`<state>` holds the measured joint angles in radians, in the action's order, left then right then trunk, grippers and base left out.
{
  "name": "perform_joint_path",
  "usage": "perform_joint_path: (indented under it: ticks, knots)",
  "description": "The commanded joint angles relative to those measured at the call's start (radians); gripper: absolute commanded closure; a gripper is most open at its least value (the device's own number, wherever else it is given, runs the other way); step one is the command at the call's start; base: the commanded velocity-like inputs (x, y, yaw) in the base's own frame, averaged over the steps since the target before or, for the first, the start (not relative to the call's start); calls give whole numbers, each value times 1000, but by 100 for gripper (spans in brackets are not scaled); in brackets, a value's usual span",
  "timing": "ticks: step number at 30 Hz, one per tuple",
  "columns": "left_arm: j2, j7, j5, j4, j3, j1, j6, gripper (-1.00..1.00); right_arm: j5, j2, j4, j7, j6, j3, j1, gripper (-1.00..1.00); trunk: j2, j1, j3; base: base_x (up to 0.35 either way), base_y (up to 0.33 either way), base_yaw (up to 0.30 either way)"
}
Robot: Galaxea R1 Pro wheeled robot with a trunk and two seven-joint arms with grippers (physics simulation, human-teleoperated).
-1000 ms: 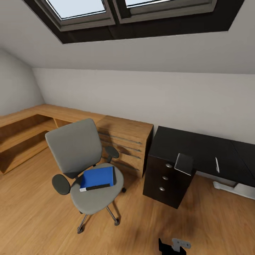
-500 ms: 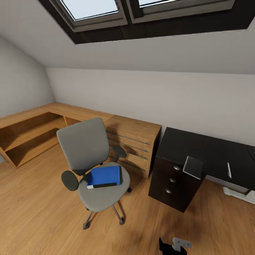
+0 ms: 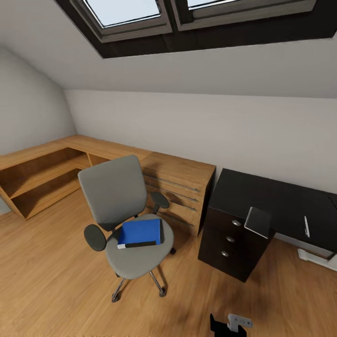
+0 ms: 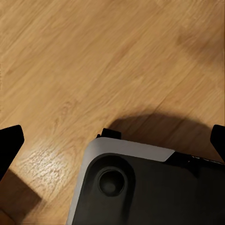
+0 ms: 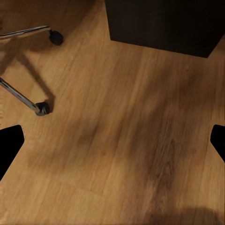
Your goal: In the bedroom, organize the workspace by keeping the computer under the desk, ensuring the monitor is on the desk, placing the keyboard on the desk next to the monitor, placing the mouse on the desk next to the keyboard, moving the folder from the swivel chair onto the desk next to the mouse, stacking the notebook on top of the folder with the pen on top of the notebook, and positioning the swivel chair next to the desk.
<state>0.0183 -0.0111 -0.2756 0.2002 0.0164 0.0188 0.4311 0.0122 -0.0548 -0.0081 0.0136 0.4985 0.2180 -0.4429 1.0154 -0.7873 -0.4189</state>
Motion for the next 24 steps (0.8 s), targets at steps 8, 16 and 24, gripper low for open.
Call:
perform_joint_path:
  ticks: [8, 16, 24]
  knots:
    - [0, -2, -4, -1, 2, 0, 2, -100, 2, -1, 2, 16, 4, 3, 0, -100, 1, 0, -1, 93, 0, 270]
    - [0, -2, -4, -1, 2, 1, 2, -100, 0, 0, 2, 17, 6, 3, 0, -100, 1, 0, 0, 293, 0, 276]
    - [0, -2, -4, -1, 2, 0, 3, -100, 0, 0, 4, 17, 61, 3, 0, -100, 1, 0, 8, 317, 0, 216]
